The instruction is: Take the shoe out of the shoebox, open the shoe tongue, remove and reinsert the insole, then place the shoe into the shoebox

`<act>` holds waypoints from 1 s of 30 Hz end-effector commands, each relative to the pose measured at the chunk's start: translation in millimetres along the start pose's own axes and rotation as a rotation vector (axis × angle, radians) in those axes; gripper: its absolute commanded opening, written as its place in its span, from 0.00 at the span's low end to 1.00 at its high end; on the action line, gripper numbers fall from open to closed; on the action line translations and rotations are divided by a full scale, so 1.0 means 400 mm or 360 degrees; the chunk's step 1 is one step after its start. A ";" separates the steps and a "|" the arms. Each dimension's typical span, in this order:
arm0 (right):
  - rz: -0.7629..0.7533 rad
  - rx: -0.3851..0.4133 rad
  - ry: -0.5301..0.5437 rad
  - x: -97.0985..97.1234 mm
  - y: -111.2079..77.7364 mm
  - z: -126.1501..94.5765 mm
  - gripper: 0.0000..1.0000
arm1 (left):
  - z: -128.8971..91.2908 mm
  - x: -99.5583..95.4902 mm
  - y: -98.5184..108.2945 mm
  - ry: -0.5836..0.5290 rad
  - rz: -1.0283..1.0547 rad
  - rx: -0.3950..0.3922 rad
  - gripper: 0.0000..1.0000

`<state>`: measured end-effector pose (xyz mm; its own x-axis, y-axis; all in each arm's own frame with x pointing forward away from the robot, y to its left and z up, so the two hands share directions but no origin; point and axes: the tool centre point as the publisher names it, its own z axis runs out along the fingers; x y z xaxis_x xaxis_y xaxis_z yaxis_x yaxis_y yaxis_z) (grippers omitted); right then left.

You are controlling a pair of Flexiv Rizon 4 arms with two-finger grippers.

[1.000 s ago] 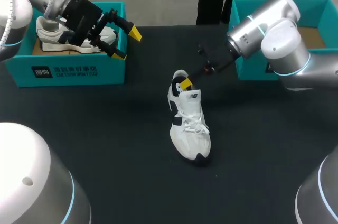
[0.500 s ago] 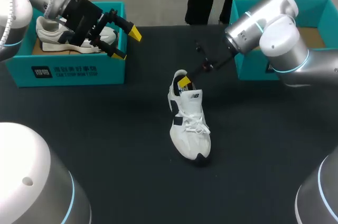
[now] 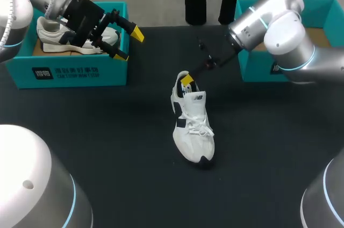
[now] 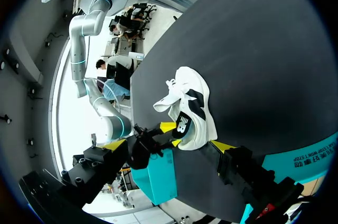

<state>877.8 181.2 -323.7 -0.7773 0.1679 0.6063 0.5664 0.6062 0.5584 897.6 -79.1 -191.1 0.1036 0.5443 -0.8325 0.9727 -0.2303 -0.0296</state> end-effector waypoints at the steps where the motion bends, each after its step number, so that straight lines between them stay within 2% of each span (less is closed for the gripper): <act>1: -0.0002 0.0003 -0.0034 0.013 0.003 -0.013 0.45 | -0.001 0.000 0.001 0.0005 0.0001 0.0001 1.00; 11: 0.0054 -0.0004 -0.0199 0.005 0.021 -0.072 0.48 | -0.001 0.000 0.001 0.0005 0.0001 0.0001 1.00; 14: 0.0124 0.0003 -0.0265 0.006 0.026 -0.088 0.44 | -0.001 0.000 0.001 0.0005 0.0001 0.0001 1.00; 18: 0.0198 -0.0013 -0.0368 0.006 0.029 -0.104 0.25 | -0.001 0.000 0.001 0.0005 0.0001 0.0001 1.00; 20: 0.0238 -0.0024 -0.0430 0.007 0.029 -0.112 0.00 | -0.001 0.000 0.001 0.0005 0.0001 0.0001 1.00; 27: 0.0335 0.0119 -0.0678 0.010 0.017 -0.138 0.00 | -0.001 0.000 0.001 0.0005 0.0001 0.0001 1.00; 30: 0.0375 0.0139 -0.0787 0.016 0.011 -0.152 0.00 | -0.001 0.000 0.001 0.0005 0.0001 0.0001 1.00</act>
<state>897.5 140.6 -293.9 -0.6858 0.5524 0.4739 0.7260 0.5646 0.3927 897.6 -79.1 -191.1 0.1036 0.5443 -0.8325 0.9727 -0.2303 -0.0296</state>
